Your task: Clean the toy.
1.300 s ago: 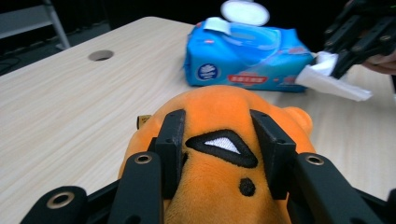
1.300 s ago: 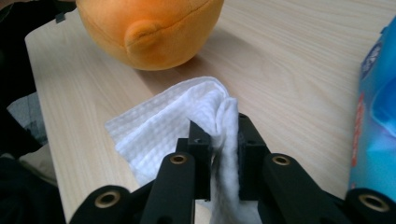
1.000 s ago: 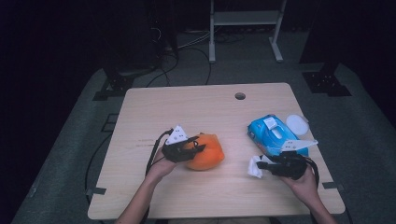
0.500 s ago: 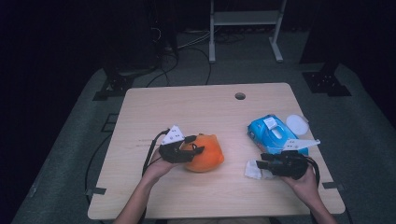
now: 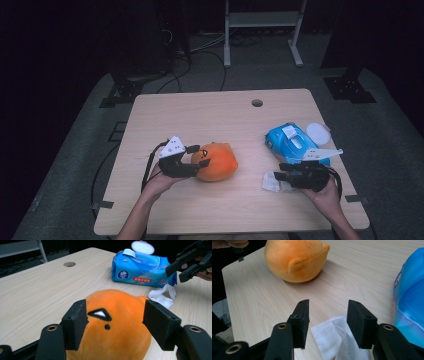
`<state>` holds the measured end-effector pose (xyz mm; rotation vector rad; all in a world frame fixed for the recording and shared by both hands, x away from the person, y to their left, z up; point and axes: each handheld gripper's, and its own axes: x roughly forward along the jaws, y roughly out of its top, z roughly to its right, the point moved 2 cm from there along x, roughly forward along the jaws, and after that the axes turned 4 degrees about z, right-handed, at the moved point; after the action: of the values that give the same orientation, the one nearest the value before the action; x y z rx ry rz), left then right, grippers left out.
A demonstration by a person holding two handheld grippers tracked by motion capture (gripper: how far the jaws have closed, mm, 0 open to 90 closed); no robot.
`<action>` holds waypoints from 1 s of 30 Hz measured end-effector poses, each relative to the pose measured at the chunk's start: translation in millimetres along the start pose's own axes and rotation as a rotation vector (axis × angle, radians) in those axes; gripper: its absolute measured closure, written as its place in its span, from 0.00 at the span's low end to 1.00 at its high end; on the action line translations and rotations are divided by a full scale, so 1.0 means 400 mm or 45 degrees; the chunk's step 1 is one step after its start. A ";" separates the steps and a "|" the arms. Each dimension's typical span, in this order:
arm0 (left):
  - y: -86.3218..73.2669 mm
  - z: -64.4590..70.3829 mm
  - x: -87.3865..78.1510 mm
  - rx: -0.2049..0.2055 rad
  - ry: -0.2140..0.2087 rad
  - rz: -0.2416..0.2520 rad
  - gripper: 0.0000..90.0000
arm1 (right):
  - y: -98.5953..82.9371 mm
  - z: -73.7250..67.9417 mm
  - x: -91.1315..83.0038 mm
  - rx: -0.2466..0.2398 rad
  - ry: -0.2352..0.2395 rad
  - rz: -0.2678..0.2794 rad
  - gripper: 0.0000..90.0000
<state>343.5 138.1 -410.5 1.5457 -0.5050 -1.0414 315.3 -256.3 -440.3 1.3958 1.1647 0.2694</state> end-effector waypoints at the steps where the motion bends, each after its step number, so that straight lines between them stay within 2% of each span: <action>1: -0.005 -0.002 -0.008 0.001 0.008 -0.006 0.37 | 0.000 0.003 -0.003 0.001 -0.003 0.006 0.57; 14: -0.036 -0.017 -0.059 -0.043 0.052 -0.005 0.32 | -0.001 0.004 -0.007 0.006 -0.006 0.010 0.55; 24: -0.077 -0.025 -0.097 -0.099 0.082 -0.009 0.30 | -0.003 0.003 -0.009 0.011 -0.007 0.009 0.54; 30: -0.093 -0.024 -0.110 -0.103 0.093 -0.028 0.28 | -0.004 0.004 -0.009 0.015 -0.009 0.007 0.53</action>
<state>320.6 187.9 -430.9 1.5150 -0.3916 -1.0062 314.1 -260.5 -440.2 1.4090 1.1584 0.2614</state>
